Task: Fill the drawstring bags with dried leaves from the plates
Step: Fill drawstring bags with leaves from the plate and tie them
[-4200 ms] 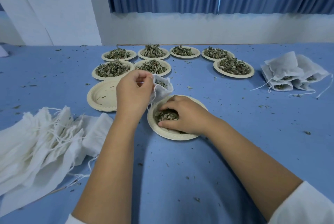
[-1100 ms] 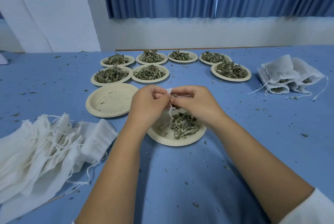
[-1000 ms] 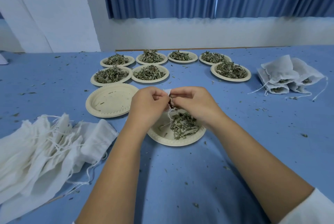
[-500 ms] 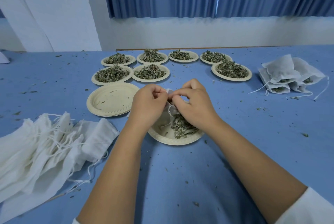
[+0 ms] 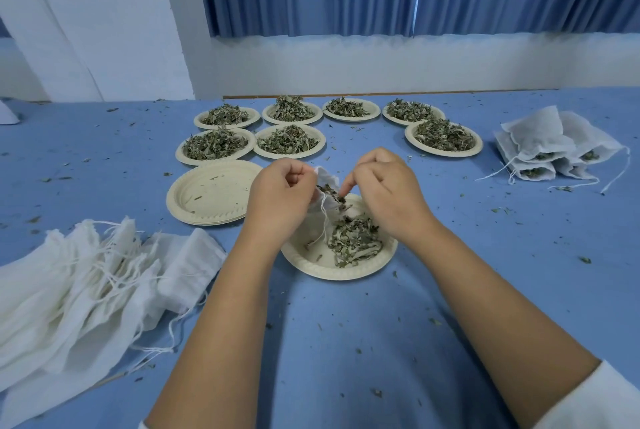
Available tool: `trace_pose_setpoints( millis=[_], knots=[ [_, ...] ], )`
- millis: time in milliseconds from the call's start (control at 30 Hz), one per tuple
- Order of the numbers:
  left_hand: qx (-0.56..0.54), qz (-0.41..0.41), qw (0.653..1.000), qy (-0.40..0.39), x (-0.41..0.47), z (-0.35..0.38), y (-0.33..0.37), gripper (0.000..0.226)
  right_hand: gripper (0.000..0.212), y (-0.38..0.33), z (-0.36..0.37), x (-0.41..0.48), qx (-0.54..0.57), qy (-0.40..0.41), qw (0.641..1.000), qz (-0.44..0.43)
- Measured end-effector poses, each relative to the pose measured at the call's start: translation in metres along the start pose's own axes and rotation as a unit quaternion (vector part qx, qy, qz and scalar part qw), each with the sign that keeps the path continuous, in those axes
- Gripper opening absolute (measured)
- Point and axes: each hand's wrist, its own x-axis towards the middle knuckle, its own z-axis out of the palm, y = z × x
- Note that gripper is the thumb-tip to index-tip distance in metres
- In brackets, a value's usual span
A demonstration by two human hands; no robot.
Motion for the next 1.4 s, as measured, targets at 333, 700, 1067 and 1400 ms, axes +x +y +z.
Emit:
trace_pose_setpoints(
  millis=[333,700,1067,1400],
  knots=[
    [-0.013,0.006,0.999,0.045,0.004,-0.006,-0.002,0.014,0.018,0.003,-0.004,0.002,0.034,-0.077,0.992,0.096],
    [0.002,0.009,0.999,0.044,0.005,-0.006,-0.003,0.015,0.010,0.001,-0.004,0.000,0.102,-0.107,0.987,0.066],
    [0.024,0.010,1.000,-0.012,-0.001,-0.001,0.000,0.012,0.022,-0.001,0.008,-0.003,0.052,0.014,0.998,0.028],
    [0.003,0.004,1.000,-0.005,0.000,-0.001,0.000,0.012,0.014,0.001,0.009,-0.004,-0.009,-0.010,0.999,-0.038]
  ],
)
